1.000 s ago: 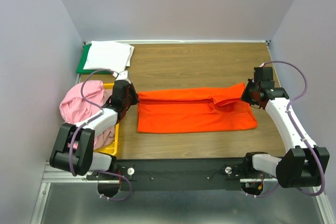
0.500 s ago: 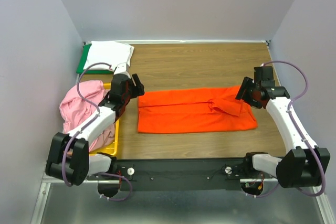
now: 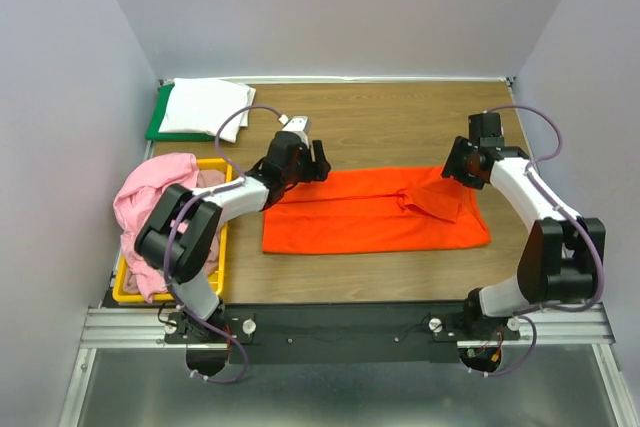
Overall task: Fold and stack the t-shirts
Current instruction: Fold the tshirt
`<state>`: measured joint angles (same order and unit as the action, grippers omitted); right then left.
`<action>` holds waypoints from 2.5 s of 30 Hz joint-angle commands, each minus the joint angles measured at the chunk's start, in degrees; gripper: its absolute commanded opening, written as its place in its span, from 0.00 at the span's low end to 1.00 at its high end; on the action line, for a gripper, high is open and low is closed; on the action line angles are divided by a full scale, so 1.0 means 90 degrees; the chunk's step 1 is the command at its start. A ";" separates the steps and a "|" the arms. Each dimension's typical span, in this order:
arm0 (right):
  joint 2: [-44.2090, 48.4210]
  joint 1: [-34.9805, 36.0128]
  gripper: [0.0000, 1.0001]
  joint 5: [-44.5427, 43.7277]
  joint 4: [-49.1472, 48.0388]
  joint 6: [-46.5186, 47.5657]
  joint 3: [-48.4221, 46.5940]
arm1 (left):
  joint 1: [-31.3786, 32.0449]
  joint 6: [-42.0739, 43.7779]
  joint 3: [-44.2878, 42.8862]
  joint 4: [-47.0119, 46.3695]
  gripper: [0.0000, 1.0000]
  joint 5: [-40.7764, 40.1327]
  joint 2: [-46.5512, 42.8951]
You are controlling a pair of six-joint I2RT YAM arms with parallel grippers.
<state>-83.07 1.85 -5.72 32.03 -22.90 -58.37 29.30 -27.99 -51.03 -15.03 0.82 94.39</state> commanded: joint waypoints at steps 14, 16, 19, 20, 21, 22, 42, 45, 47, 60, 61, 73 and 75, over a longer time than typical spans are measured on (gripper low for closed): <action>-0.1688 -0.0176 0.59 -0.1181 -0.0795 -0.0025 -0.0868 | 0.0094 -0.0103 0.0357 -0.0742 0.73 0.0300 0.0792; -0.1785 -0.0340 0.59 -0.1162 -0.0863 0.0005 -0.0868 | 0.0094 -0.0093 0.0396 -0.0743 0.73 0.0300 0.0811; -0.1912 -0.0410 0.57 -0.1064 -0.0981 0.0024 -0.0829 | 0.0094 -0.0084 0.0454 -0.0762 0.73 0.0300 0.0811; -0.1961 -0.0420 0.56 -0.1045 -0.0991 0.0034 -0.0839 | 0.0094 -0.0093 0.0474 -0.0772 0.73 0.0309 0.0821; -0.1981 -0.0430 0.56 -0.1025 -0.1039 0.0044 -0.0839 | 0.0094 -0.0084 0.0503 -0.0772 0.73 0.0309 0.0821; -0.2010 -0.0439 0.55 -0.1025 -0.1059 0.0044 -0.0839 | 0.0094 -0.0084 0.0523 -0.0791 0.73 0.0309 0.0821; -0.3045 -0.0674 0.00 -0.1112 -0.1098 0.0093 -0.1121 | 0.0094 -0.0318 0.1264 -0.0879 0.74 -0.0042 0.0538; -0.3367 -0.0684 0.00 -0.1104 -0.1088 0.0170 -0.1531 | 0.0094 -0.0405 0.1489 -0.0899 0.74 -0.0033 0.0363; -0.3669 -0.0674 0.00 -0.1045 -0.1069 0.0258 -0.1968 | 0.0094 -0.0464 0.1597 -0.0908 0.74 -0.0023 0.0275; -0.5564 -0.0645 0.01 -0.0079 -0.0464 0.0542 -0.5007 | 0.0670 -0.1323 0.2915 -0.1104 0.74 0.0163 -0.1169; -0.5720 -0.0635 0.01 -0.0039 -0.0434 0.0552 -0.5318 | 0.0719 -0.1392 0.3012 -0.1104 0.74 0.0163 -0.1278; -0.5010 -0.0547 0.83 0.0352 -0.0132 0.0776 -0.5927 | 0.0924 -0.1168 0.2828 -0.0645 0.75 -0.0033 -0.2519; -0.4707 -0.0547 0.86 0.0439 -0.0141 0.0776 -0.5674 | 0.0915 -0.0885 0.2721 -0.0645 0.75 -0.0042 -0.2364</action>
<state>-132.38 -3.42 -4.29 29.28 -16.80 -110.74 37.26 -39.83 -24.45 -22.52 2.13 72.34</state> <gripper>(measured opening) 0.840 0.750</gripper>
